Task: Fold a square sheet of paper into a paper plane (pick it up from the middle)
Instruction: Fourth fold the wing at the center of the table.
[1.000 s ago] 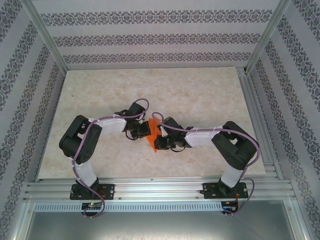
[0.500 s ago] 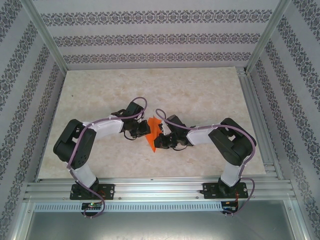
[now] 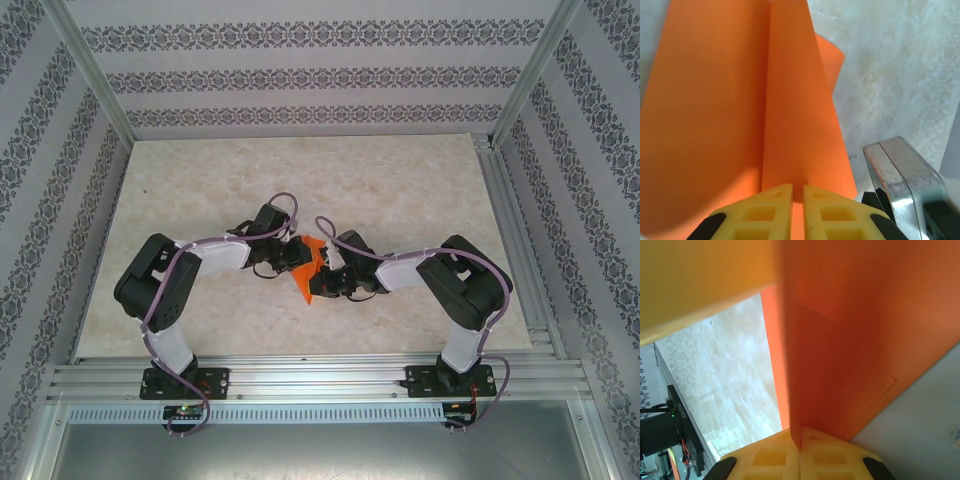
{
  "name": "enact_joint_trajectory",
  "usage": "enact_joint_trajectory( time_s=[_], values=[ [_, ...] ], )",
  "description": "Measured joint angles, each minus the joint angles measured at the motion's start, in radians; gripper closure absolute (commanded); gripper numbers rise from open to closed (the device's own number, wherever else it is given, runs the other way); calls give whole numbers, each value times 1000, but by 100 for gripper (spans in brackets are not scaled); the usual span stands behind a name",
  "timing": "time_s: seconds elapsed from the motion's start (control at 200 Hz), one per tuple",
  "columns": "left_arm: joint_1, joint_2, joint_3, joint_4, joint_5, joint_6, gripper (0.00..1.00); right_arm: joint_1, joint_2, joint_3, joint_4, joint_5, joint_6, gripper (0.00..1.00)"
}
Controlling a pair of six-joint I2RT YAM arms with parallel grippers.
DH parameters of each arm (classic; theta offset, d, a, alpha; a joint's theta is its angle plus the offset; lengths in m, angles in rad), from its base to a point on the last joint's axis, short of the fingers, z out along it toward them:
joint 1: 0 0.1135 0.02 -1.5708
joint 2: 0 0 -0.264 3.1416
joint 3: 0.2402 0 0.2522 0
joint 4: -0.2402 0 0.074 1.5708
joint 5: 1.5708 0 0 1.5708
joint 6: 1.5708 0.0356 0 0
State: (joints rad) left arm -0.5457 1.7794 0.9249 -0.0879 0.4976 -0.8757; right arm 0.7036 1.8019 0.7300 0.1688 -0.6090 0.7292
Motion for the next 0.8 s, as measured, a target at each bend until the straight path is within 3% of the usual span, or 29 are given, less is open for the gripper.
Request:
enact_joint_trajectory(
  time_s=[0.424, 0.799],
  values=[
    [0, 63, -4, 80, 21, -43, 86, -5, -13, 0, -5, -5, 10, 82],
    [0, 63, -6, 81, 18, -43, 86, 16, -82, 19, -175, 120, -29, 83]
  ],
)
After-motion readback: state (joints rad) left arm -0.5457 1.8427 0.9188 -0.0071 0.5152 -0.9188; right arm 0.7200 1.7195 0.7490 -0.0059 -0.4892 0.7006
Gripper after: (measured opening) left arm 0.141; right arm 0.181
